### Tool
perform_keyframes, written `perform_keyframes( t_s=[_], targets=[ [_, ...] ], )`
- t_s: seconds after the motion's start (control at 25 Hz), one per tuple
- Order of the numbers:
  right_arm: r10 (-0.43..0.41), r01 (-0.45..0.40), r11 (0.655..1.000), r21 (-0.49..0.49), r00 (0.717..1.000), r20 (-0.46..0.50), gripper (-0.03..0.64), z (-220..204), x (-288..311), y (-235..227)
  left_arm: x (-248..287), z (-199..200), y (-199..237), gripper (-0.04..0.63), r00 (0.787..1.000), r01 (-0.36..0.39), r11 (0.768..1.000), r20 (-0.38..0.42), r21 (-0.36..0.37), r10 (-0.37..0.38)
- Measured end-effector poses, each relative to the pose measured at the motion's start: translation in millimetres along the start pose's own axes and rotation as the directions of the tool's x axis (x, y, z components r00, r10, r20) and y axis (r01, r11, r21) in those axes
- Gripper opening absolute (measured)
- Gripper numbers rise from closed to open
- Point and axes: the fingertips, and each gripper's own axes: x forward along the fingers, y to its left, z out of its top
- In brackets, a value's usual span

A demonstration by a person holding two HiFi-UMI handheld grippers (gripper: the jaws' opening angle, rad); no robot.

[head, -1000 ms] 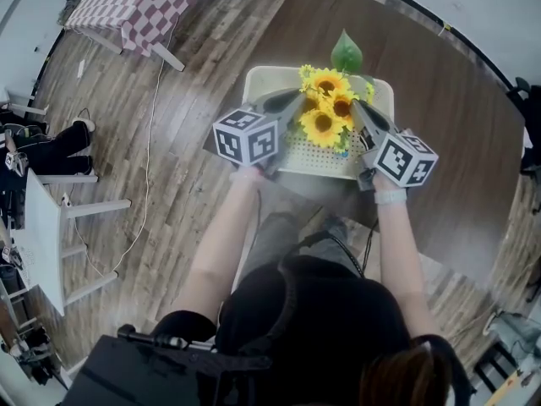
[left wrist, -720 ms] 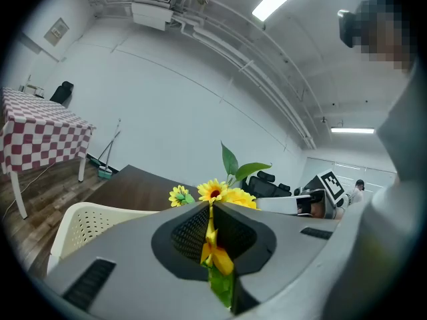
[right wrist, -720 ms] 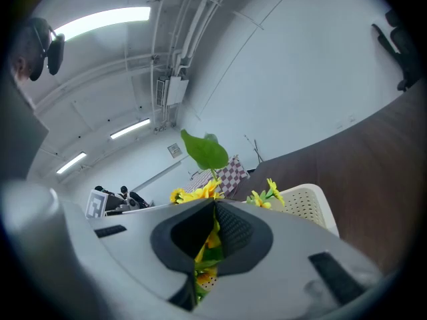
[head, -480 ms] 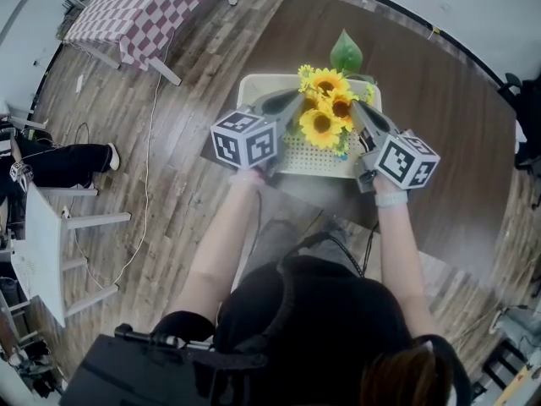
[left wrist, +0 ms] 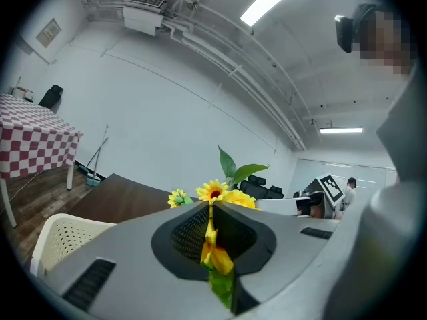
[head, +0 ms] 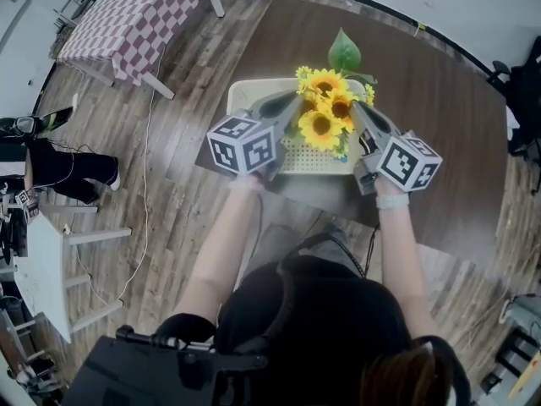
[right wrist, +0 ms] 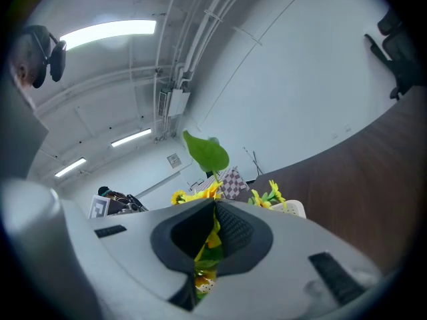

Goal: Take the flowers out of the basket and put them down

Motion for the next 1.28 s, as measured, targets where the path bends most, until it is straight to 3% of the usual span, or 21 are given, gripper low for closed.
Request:
perform_keyframes(
  t_s=[0.88,1.16,1.28],
  targets=[
    [-0.133,0.131,0.991,0.025,0.980,0.147,0.002,40.0,-82.0,-24.4,49.9,12.3,-77.8,0.015,0.981,0.192,0.981,-0.019,0.028,-0.191],
    [-0.174,0.166,0.985,0.058,0.965,0.197,0.002,49.7,-166.5,-69.2,95.0,-12.6,-158.3,0.015,0.970,0.240,0.969,-0.051,0.052,-0.238],
    [-0.193,0.183,0.981,0.068,0.956,0.219,0.002,53.6,-183.3,-75.9,104.8,-15.0,-173.8,0.015,0.963,0.267,0.962,-0.058,0.054,-0.263]
  ],
)
